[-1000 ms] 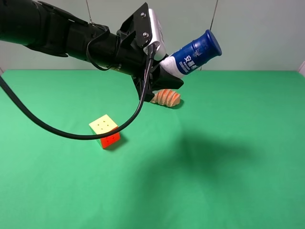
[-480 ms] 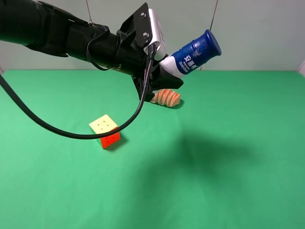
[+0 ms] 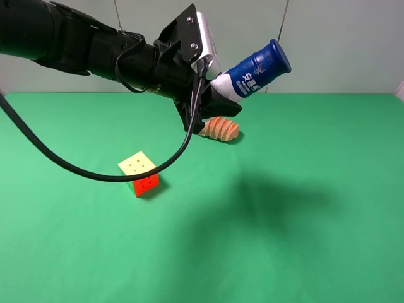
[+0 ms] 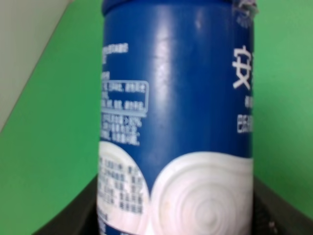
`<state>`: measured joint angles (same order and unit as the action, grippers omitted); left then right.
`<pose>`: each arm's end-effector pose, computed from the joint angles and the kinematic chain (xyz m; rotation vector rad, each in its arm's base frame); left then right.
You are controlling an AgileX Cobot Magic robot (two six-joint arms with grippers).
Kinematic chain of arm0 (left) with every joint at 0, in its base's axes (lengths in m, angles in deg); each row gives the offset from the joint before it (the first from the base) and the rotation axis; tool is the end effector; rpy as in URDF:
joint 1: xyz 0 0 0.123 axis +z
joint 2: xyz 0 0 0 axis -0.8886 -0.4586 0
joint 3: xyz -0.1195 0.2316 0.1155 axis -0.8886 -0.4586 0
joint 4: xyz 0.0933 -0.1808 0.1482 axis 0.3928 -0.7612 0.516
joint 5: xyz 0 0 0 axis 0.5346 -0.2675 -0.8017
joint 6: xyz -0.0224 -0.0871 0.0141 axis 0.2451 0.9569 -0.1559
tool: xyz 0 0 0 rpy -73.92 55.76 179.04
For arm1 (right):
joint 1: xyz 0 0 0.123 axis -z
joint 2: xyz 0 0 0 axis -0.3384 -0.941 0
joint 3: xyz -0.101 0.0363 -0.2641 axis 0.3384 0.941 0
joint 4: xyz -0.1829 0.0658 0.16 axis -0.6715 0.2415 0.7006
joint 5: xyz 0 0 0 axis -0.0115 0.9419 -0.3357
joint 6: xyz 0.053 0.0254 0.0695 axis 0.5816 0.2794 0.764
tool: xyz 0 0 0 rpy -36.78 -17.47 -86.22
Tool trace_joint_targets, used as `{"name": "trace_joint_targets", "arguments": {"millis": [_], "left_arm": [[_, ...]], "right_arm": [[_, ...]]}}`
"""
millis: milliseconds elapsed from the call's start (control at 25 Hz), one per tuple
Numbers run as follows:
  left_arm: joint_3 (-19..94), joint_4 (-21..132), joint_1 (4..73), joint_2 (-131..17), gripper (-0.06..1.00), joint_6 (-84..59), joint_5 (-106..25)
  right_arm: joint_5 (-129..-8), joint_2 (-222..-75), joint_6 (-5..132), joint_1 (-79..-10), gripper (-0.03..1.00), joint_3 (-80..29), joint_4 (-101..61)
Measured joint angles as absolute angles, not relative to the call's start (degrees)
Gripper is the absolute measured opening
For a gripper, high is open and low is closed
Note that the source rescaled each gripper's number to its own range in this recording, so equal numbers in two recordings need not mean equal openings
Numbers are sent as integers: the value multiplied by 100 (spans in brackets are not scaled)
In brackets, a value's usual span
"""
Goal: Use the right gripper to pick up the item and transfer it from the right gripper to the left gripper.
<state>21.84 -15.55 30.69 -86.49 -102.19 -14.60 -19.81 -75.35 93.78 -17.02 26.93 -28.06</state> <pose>0.3014 -0.2419 0.2228 1.4750 1.5703 -0.5009 -0.0023 0.0001 0.2778 0.1773 1.9943 0.0520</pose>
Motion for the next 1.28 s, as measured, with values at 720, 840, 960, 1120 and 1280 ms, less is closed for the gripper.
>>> {"name": "trace_joint_targets", "arguments": {"millis": [720, 840, 960, 1120, 1280], "left_arm": [[2184, -1560, 3069, -8649, 6, -10204, -1464], [2184, -1560, 3075, -8649, 6, -10204, -1464], [2184, -1560, 3130, -8649, 6, -9977, -1464], [2184, -1214, 3262, -8649, 6, -9148, -1811], [2184, -370, 3492, -8577, 6, -7870, -2167]], "right_arm": [[-1988, -7535, 9373, -1660, 100, 2693, -2806], [-1988, -7535, 9373, -1660, 100, 2693, -2806], [-1988, -7535, 9373, -1660, 100, 2693, -2806], [-1988, -7535, 9373, -1660, 100, 2693, -2806], [-1988, -7535, 9373, -1660, 100, 2693, -2806]]}}
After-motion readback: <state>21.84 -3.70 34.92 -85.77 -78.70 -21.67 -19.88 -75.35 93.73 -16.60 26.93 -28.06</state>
